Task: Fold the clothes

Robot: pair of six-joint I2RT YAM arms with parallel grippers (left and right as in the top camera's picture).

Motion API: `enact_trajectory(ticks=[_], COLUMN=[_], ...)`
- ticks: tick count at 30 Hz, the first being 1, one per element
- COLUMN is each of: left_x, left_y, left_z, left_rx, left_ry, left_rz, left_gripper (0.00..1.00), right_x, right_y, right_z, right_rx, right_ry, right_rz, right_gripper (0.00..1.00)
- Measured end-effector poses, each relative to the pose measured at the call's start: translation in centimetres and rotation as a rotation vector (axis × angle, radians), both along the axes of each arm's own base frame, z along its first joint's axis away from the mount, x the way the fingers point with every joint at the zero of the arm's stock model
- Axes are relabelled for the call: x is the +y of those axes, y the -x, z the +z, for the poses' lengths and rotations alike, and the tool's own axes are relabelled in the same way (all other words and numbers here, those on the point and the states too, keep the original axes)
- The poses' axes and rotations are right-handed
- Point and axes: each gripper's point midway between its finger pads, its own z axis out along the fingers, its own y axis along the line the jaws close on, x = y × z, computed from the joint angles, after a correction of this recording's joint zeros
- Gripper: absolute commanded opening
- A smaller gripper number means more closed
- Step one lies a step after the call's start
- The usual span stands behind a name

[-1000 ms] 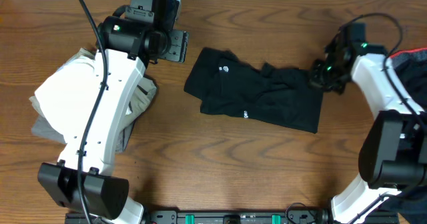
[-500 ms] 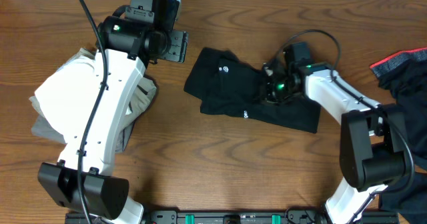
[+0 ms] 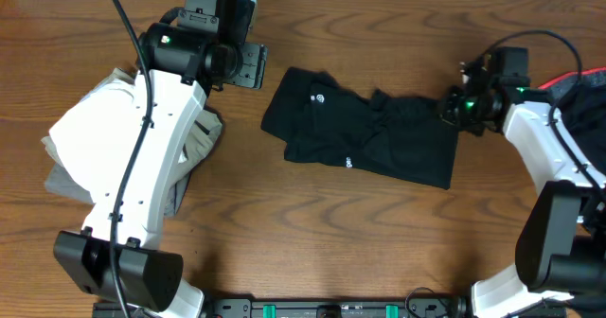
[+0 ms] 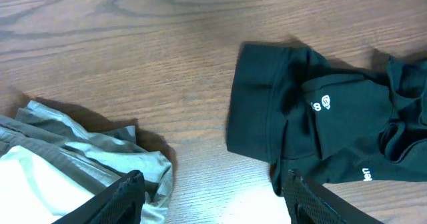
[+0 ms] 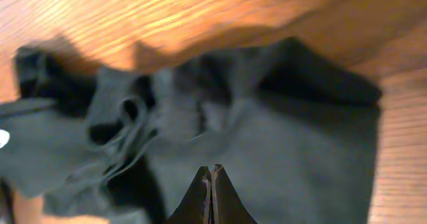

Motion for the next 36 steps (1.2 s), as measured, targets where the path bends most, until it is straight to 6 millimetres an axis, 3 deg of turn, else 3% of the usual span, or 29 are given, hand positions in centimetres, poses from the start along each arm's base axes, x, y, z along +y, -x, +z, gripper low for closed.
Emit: enact_trajectory(ticks=[5,9,12,15,17,19,22,28,32,33,36], left_x=[0.0,0.0,0.0,0.0,0.0,0.0,0.1,0.2,-0.5,-0.7,-1.2], left_y=[0.0,0.0,0.0,0.0,0.0,0.1,0.4,1.0,1.3,1.4,1.9], left_z=[0.0,0.0,0.0,0.0,0.0,0.0,-0.2,-0.9,-2.9,-3.7,-6.0], left_rx=[0.000,0.000,0.000,0.000,0.000,0.004,0.019,0.050,0.089,0.105,0.161], left_ry=[0.000,0.000,-0.001,-0.001,0.000,-0.001,-0.005,-0.008,0.022,0.034,0.056], left_rz=[0.000,0.000,0.000,0.000,0.000,0.000,0.000,-0.001,-0.016,-0.021,-0.026], left_gripper=[0.69,0.69,0.69,0.69,0.69,0.69,0.69,0.69,0.70,0.70,0.69], right_x=[0.2,1.7,4.8,8.3,10.1,11.1,11.0,7.5,6.6,6.8,8.5], right_y=[-0.9,-3.9,-7.0,-9.5,-10.0,-9.7,-9.1,-7.4,-4.5,-3.3,0.0], right_z=[-3.9,-5.9,-4.4,-0.4,1.5,2.3,2.5,2.8,1.3,0.5,-1.6], right_rx=[0.062,-0.021,-0.185,-0.385,-0.457,-0.465,-0.437,-0.331,-0.166,-0.104,0.034], right_ry=[0.009,-0.039,-0.142,-0.247,-0.302,-0.354,-0.400,-0.429,-0.413,-0.402,-0.349], right_rz=[-0.047,-0.043,0.036,0.147,0.202,0.232,0.237,0.170,0.132,0.128,0.187], right_gripper=[0.01,0.01,0.01,0.01,0.01,0.01,0.01,0.01,0.03,0.07,0.34])
